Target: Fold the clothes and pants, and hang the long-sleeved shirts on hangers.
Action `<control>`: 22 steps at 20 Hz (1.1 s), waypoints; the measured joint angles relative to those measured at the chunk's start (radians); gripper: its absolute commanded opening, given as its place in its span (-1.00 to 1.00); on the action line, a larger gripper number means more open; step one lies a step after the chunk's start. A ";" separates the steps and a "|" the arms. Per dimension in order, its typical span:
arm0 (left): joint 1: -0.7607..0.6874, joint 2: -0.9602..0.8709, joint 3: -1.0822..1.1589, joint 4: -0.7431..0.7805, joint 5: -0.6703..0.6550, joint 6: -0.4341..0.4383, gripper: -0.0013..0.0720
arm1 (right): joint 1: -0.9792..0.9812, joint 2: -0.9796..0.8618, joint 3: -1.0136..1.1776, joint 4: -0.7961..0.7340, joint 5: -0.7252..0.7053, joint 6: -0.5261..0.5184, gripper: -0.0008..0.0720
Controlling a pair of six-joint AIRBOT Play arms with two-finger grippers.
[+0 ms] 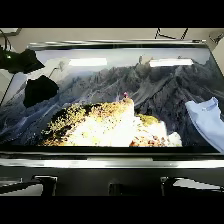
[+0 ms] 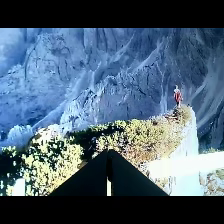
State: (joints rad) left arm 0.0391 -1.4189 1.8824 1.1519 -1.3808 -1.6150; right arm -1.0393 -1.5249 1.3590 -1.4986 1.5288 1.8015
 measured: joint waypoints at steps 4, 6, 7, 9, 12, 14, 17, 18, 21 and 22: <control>-0.002 0.000 0.000 0.000 0.000 0.000 -0.89 | -0.002 0.095 -0.187 -0.050 -0.067 0.014 -0.86; -0.002 0.000 0.000 0.000 0.000 0.000 -0.89 | -0.002 0.116 -0.245 -0.068 -0.089 0.017 -0.86; -0.002 0.000 0.000 0.000 0.000 0.000 -0.89 | -0.002 0.122 -0.267 -0.077 -0.095 0.017 -0.86; -0.002 0.000 0.000 0.000 0.000 0.000 -0.89 | -0.002 0.130 -0.296 -0.097 -0.110 0.018 -0.86; -0.002 0.000 0.000 0.000 0.000 0.000 -0.89 | -0.002 0.141 -0.315 -0.130 -0.128 0.025 -0.09; -0.002 0.000 0.000 0.000 0.000 0.000 -0.89 | -0.002 0.148 -0.311 -0.147 -0.132 0.033 0.96; -0.003 0.000 0.000 0.000 0.005 0.000 -0.89 | -0.002 0.152 -0.229 -0.129 -0.109 0.019 0.95; -0.003 0.000 0.000 -0.003 0.008 0.000 -0.89 | -0.002 0.153 -0.176 -0.117 -0.090 0.010 0.95; -0.007 0.000 0.000 -0.033 0.047 0.013 -0.90 | 0.009 0.154 0.071 -0.051 -0.090 -0.037 0.94; -0.015 0.000 0.000 -0.042 0.076 0.024 -0.90 | 0.026 0.154 0.164 -0.018 -0.125 -0.053 0.91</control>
State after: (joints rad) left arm 0.0242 -1.4189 1.8824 1.1103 -1.3045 -1.5906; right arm -1.0138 -1.3708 1.5227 -1.5162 1.4040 1.7481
